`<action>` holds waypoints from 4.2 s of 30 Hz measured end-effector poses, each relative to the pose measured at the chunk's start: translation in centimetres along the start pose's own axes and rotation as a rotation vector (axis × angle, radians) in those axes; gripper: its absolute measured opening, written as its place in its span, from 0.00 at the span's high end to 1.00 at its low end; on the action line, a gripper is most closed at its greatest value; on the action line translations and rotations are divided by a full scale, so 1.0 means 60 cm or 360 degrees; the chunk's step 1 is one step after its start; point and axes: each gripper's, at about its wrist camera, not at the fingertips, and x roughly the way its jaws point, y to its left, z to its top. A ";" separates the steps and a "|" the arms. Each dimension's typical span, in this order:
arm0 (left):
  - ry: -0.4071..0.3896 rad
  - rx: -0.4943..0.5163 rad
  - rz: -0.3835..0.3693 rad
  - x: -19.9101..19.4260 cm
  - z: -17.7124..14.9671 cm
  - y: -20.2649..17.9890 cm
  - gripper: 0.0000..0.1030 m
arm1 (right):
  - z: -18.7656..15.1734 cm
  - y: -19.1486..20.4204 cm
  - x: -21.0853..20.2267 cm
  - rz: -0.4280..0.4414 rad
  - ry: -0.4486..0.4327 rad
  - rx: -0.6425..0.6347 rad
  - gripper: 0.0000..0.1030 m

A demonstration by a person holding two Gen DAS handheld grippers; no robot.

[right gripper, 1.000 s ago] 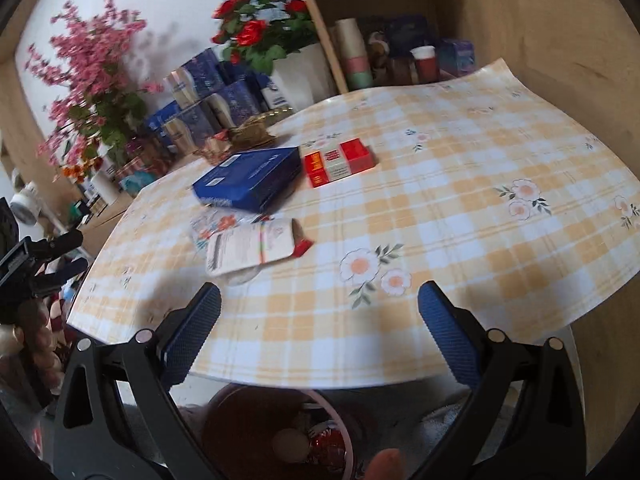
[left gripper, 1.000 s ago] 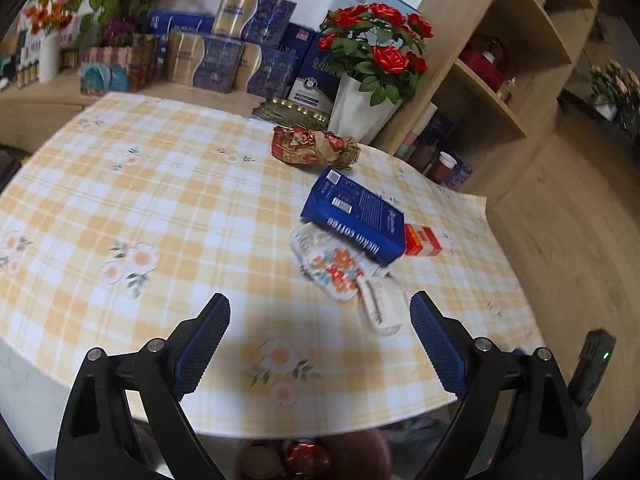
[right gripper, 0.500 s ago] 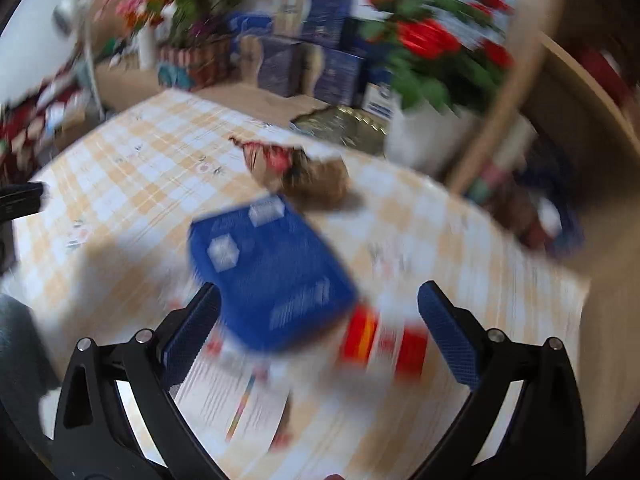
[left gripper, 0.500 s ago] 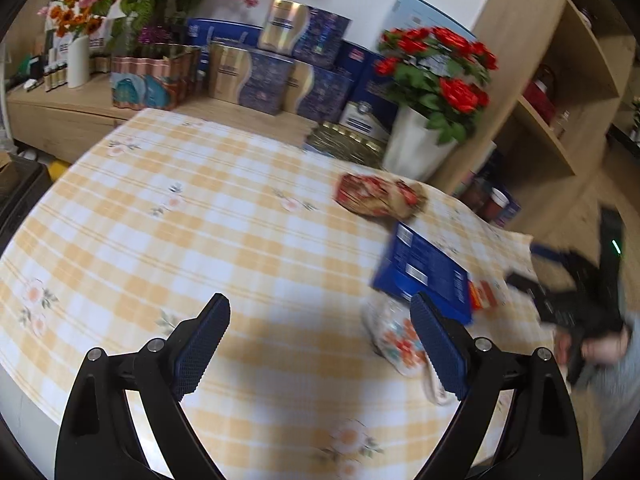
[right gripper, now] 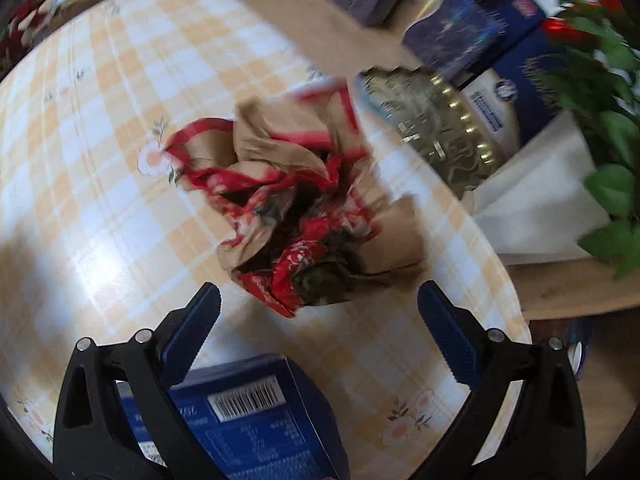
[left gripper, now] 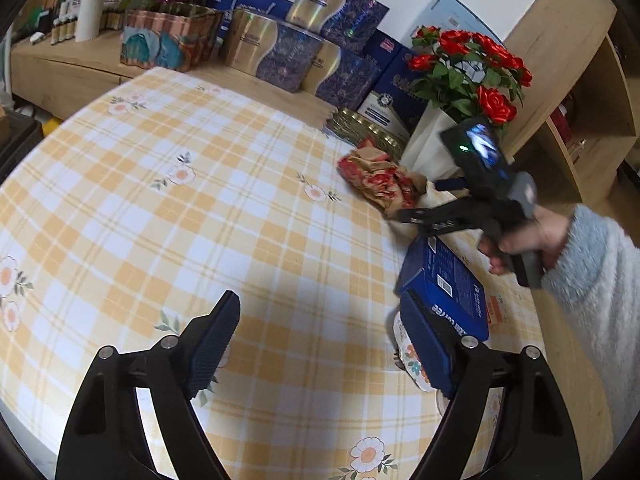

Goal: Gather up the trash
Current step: 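Grasp the brown-red paper bag with the right tool while the left tool reaches the blue box, then grasp the blue luckin coffee box with the left tool while the right tool holds the bag, then drop the box into the bin with the left tool while the right tool carries the bag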

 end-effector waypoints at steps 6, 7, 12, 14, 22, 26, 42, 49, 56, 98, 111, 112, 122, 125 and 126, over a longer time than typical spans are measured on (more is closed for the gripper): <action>0.0015 -0.0009 -0.0050 0.010 -0.007 -0.008 0.26 | 0.025 0.008 -0.007 0.0012 -0.0077 0.0014 0.06; 0.0010 -0.0020 -0.0061 0.010 -0.007 -0.007 0.26 | 0.029 0.011 -0.009 0.0006 -0.0089 -0.0005 0.06; 0.0015 -0.0042 -0.0035 0.013 -0.011 0.001 0.26 | 0.053 0.035 0.023 -0.0060 -0.0023 -0.0075 0.06; 0.0019 -0.0056 -0.0030 0.012 -0.011 0.006 0.27 | 0.059 0.031 0.047 -0.0038 0.0020 -0.0010 0.08; 0.0068 -0.0090 -0.0049 0.012 -0.009 0.004 0.59 | 0.018 -0.027 -0.060 0.0109 -0.0334 0.0357 0.45; 0.0104 -0.0086 -0.0117 0.022 -0.013 -0.027 0.59 | -0.078 -0.041 -0.148 0.0130 -0.0511 0.0461 0.45; 0.0353 -0.0396 -0.0499 0.154 -0.031 -0.136 0.59 | -0.290 -0.011 -0.118 -0.0175 -0.0313 0.0627 0.45; 0.0380 -0.0580 -0.0482 0.202 -0.037 -0.124 0.59 | -0.302 -0.020 -0.111 -0.0115 -0.0334 0.0712 0.44; 0.0390 -0.0732 -0.0571 0.237 -0.049 -0.111 0.59 | -0.316 -0.032 -0.108 -0.0045 -0.0355 0.0813 0.43; 0.0168 0.0332 -0.0596 -0.204 -0.113 -0.164 0.80 | -0.586 0.161 -0.446 0.0049 -0.0846 0.1263 0.48; 0.0518 0.0875 -0.0632 -0.215 -0.343 -0.194 0.80 | -0.733 0.268 -0.463 0.0083 -0.0829 0.1377 0.47; 0.0545 0.0909 -0.0621 -0.207 -0.356 -0.195 0.80 | -0.744 0.273 -0.461 0.0092 -0.0815 0.1391 0.47; 0.0846 0.1191 -0.0406 -0.063 -0.467 -0.195 0.80 | -0.804 0.269 -0.439 0.0082 -0.0744 0.1468 0.47; 0.0868 0.1164 -0.0360 -0.023 -0.479 -0.192 0.78 | -0.815 0.269 -0.424 0.0107 -0.0696 0.1497 0.47; 0.0867 0.1148 -0.0350 -0.014 -0.480 -0.191 0.77 | -0.818 0.270 -0.422 0.0114 -0.0687 0.1496 0.47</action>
